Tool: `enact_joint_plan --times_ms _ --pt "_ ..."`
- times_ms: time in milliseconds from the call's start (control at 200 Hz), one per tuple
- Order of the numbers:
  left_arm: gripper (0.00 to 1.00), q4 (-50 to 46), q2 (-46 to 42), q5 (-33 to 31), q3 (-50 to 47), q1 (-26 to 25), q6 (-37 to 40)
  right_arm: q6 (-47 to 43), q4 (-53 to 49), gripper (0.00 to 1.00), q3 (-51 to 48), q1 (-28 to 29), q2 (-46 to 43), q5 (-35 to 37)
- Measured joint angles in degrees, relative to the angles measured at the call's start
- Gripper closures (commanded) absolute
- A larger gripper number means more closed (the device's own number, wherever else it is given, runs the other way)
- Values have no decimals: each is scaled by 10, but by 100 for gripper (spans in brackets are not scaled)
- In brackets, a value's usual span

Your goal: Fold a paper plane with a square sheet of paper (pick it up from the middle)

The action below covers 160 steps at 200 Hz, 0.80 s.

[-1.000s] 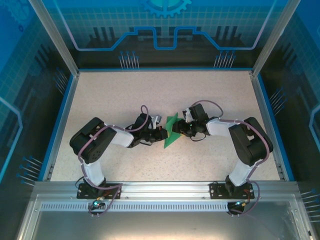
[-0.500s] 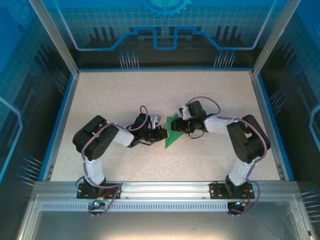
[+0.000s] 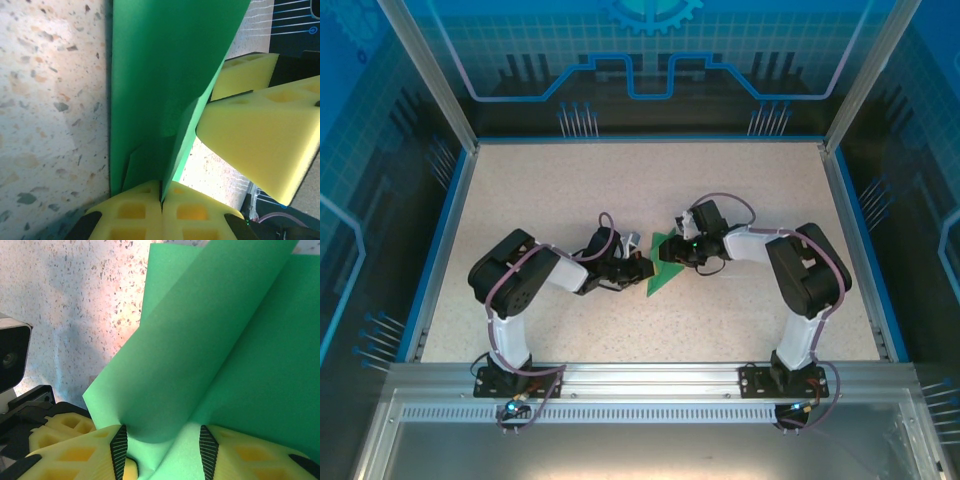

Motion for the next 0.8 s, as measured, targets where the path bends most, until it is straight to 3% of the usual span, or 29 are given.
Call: enact_joint_plan --times_ms 190,575,800 --pt "91 0 0 9 0 8 -12 0 -20 52 16 4 8 12" --pt "66 23 0 28 0 12 -25 42 -70 53 50 18 20 59" --pt "63 33 -3 31 -5 12 -28 70 -84 54 62 19 28 66"
